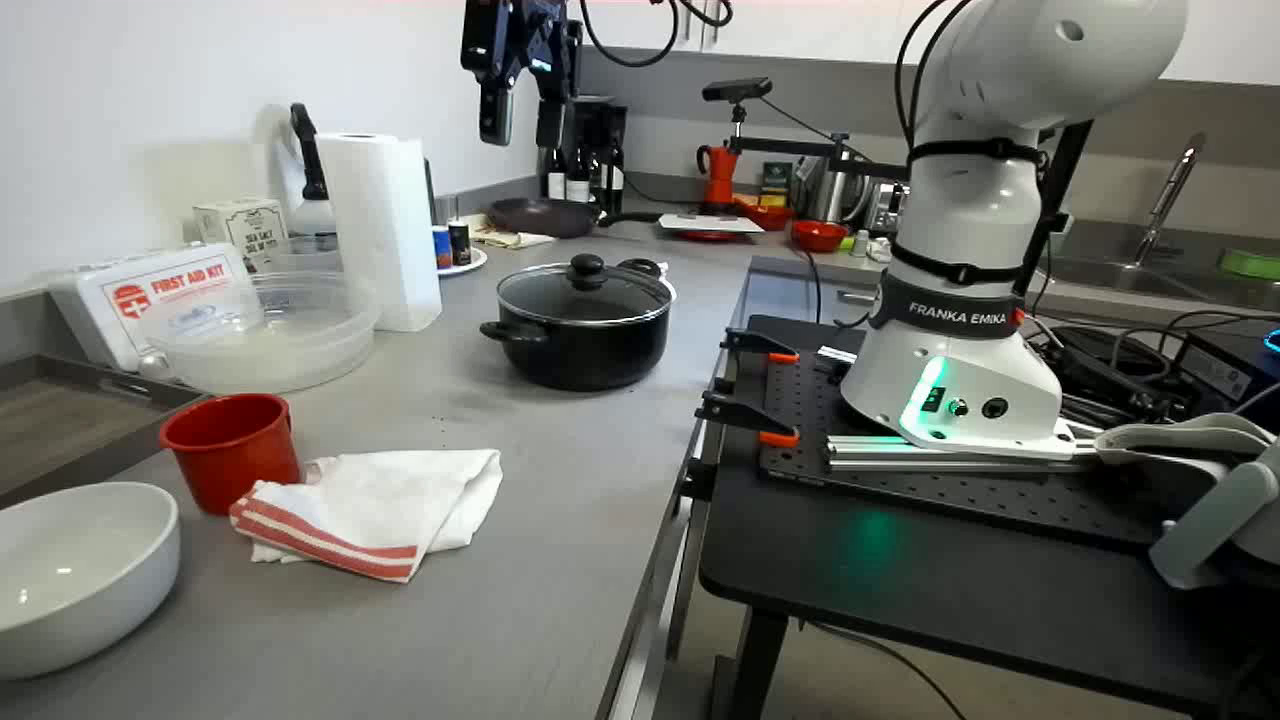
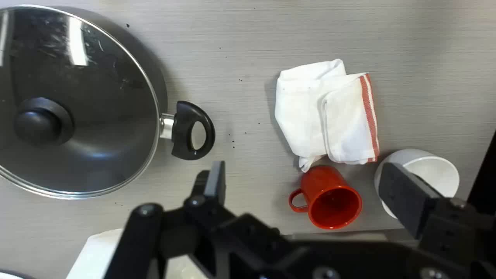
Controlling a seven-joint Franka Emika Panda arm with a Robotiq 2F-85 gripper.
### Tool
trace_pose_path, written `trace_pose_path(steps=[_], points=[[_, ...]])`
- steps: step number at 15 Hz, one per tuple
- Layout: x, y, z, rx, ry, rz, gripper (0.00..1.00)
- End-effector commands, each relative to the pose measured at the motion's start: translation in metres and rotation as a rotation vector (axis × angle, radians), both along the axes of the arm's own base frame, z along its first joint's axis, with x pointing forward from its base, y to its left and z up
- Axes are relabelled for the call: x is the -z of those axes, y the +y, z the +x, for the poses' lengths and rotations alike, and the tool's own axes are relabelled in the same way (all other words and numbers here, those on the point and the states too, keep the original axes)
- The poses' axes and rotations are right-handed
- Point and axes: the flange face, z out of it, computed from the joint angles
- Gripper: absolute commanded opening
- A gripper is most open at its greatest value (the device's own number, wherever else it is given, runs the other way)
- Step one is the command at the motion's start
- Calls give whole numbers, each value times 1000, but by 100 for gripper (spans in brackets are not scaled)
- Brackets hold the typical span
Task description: Uncover the pot
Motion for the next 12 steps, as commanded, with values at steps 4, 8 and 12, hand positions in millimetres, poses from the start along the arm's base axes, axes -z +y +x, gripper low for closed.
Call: trace_pose_path(steps=[4,8,12], points=[[-1,0,0,0,1,0,100],[0,-3,3,8,2,0,100],[7,-22,18,56,30,10,100]])
